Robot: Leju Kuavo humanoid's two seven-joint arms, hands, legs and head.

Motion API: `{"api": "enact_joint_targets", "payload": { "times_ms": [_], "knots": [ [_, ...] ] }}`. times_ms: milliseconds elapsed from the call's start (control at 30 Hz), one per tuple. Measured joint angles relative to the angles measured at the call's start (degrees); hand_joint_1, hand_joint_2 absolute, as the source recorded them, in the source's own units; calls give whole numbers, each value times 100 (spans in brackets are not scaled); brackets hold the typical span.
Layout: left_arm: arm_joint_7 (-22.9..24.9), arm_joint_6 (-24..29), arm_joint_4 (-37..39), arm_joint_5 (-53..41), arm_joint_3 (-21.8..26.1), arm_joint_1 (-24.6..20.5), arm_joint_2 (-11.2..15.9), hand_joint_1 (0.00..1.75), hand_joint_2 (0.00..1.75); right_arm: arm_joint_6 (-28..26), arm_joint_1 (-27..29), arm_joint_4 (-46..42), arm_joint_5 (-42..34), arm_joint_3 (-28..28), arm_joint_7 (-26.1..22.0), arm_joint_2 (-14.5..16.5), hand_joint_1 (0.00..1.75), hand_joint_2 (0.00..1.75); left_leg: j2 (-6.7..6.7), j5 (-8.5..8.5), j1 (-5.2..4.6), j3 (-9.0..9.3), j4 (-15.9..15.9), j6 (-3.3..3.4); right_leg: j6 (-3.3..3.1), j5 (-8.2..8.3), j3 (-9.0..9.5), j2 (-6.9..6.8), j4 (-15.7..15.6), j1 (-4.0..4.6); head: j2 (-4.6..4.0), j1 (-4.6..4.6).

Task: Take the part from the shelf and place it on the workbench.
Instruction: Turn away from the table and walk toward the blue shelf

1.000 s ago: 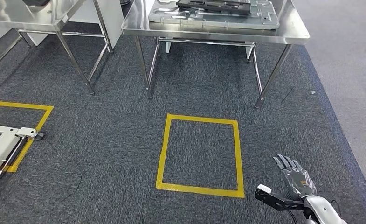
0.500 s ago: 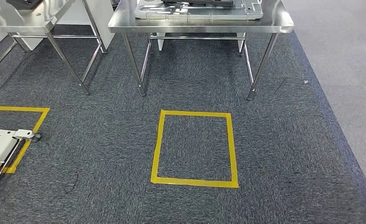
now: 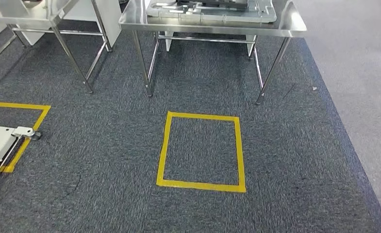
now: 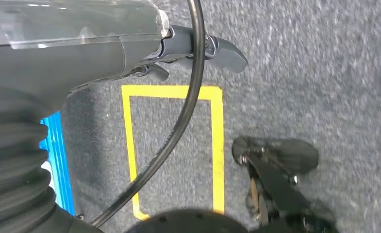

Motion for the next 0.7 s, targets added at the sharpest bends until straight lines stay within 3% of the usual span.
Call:
{"api": "enact_joint_targets", "payload": {
  "times_ms": [67,100,167,233,300,367,700],
  "knots": [
    [31,-7,-79,265,-251,14,23,0,175,46,65,15,-170,11,0,1,0,175,4,33,-18,-64,16,15,23,-305,-214,3,606,-4,0,-1],
    [44,-9,-126,391,-371,15,35,0,175,69,103,29,-251,23,0,1,0,175,6,42,-24,-88,32,15,33,-311,-208,2,690,-6,0,-1],
    [63,-10,-213,597,-574,6,56,0,175,100,181,63,-383,51,-1,1,0,175,5,40,-26,-118,87,2,35,-42,99,0,261,-10,0,-1],
    [79,-12,-304,793,-737,-6,72,0,87,130,237,92,-513,88,-2,1,0,175,7,12,-38,-150,176,-41,-1,220,514,-6,-491,0,0,-1],
    [104,-19,-407,1055,-945,-12,101,0,0,177,289,108,-685,144,-7,1,0,87,13,-22,-66,-199,255,-67,-47,281,670,-6,-842,8,0,-1],
    [142,-35,-494,1390,-1225,-2,136,0,0,236,346,111,-899,227,-13,2,0,0,12,-29,-79,-223,278,-58,-64,292,659,-3,-845,13,0,-1],
    [298,-93,-717,2879,-2693,290,302,0,0,475,456,-40,-1855,695,-74,-2,0,0,4,22,-74,-223,232,-125,-107,303,641,-12,-837,26,0,-1]
  ]
}}
